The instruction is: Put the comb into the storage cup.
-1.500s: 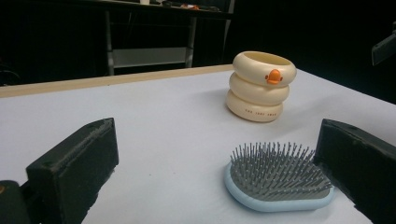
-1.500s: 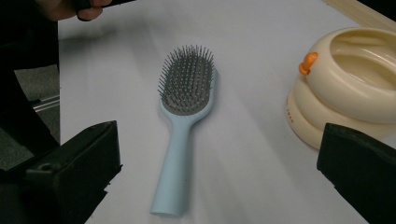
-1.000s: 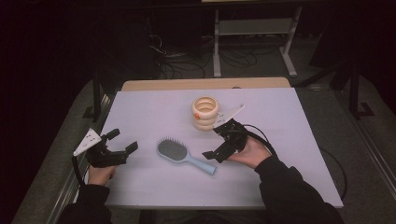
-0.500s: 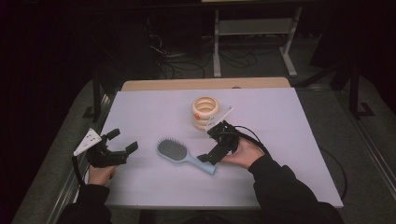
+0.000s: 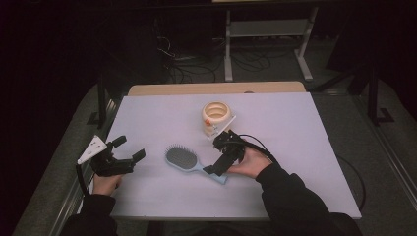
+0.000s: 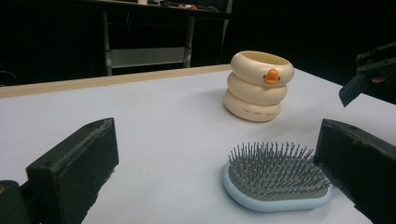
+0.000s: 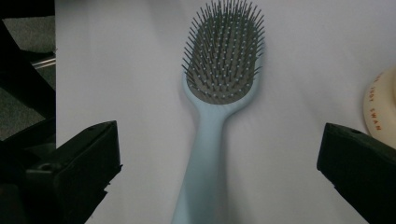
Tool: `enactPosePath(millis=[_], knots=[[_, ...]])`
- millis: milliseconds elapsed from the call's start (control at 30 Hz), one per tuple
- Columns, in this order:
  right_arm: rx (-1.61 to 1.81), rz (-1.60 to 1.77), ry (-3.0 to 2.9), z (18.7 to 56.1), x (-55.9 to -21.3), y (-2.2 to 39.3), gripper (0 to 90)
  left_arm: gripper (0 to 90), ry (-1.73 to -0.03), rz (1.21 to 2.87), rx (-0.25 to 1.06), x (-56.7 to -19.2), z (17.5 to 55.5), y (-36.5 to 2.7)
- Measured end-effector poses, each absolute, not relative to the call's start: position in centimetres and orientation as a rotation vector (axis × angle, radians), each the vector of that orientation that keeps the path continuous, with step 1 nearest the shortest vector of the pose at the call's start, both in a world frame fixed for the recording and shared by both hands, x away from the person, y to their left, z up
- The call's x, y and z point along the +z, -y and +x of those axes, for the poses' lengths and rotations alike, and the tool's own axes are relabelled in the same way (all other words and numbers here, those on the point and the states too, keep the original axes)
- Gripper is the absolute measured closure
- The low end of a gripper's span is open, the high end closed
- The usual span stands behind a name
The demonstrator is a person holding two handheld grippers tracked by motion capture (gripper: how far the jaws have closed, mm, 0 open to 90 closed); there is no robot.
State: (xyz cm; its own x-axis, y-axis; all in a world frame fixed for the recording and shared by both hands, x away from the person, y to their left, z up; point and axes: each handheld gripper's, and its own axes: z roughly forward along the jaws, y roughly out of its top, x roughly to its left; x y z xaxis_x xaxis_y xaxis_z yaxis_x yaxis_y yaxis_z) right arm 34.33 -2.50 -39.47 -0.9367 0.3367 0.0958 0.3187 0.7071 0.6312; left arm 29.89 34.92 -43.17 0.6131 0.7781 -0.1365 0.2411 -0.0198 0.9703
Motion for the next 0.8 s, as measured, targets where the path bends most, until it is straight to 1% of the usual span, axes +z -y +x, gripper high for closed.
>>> enactPosePath(millis=[800], knots=[[0.903,0.516,-2.954,34.4,-41.9,-0.7,0.0,0.0,-0.872,1.581,0.530,-43.1,29.8,-34.8]])
